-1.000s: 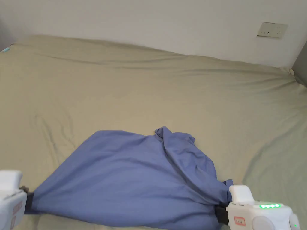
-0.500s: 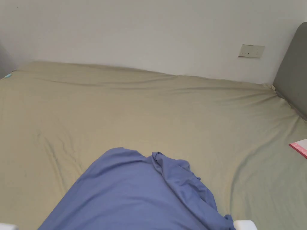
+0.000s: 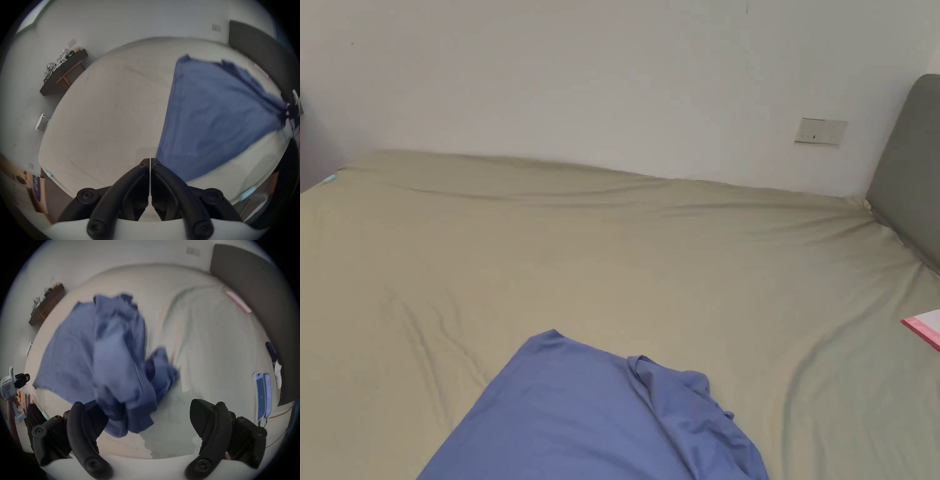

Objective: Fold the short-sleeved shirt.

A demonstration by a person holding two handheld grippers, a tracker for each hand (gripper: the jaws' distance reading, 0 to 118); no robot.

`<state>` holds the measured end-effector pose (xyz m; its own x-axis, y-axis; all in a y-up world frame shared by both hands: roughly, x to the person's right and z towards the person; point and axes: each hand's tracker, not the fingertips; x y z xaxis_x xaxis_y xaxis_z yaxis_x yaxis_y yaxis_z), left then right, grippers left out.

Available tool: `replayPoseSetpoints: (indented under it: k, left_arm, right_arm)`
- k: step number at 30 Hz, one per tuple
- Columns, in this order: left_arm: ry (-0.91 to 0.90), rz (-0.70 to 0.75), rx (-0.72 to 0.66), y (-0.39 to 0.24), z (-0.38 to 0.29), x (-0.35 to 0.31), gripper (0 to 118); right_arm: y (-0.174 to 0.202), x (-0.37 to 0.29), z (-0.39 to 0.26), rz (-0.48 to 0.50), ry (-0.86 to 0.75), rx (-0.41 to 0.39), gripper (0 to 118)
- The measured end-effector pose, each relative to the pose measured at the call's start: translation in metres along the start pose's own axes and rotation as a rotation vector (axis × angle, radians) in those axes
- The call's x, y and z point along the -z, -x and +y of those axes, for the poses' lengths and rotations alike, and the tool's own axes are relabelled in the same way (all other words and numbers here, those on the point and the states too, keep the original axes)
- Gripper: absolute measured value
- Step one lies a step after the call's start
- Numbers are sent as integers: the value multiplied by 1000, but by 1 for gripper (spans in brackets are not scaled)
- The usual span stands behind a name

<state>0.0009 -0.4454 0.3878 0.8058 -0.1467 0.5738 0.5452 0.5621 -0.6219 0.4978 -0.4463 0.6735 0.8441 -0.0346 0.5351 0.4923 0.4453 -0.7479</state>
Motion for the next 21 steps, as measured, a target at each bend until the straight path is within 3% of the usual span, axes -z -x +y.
replayPoseSetpoints:
  k: [4, 5, 7, 8, 10, 16, 21]
  left_arm:
    - [-249, -78, -79, -7, 47, -45, 4]
    - [-310, -77, -84, -9, 58, -55, 19]
    - [-431, -104, -92, -18, 83, -82, 73]
    - [-490, -122, -89, -22, 94, -95, 88]
    - [-621, -137, -98, -33, 114, -123, 105]
    - [-956, -40, -91, -71, 139, -192, 117]
    - [-1051, 42, 0, -103, 148, -217, 118]
  right_arm:
    - [4, -62, 28, -4, -244, 17, 105]
    - [7, -77, 35, -10, -308, 7, 105]
    - [20, -114, 52, -27, -452, -24, 105]
    - [28, -131, 59, -36, -508, -41, 105]
    - [44, -165, 69, -72, -639, -69, 105]
    - [105, -224, 77, -190, -880, -212, 106]
    - [142, -237, 70, -213, -960, -277, 103]
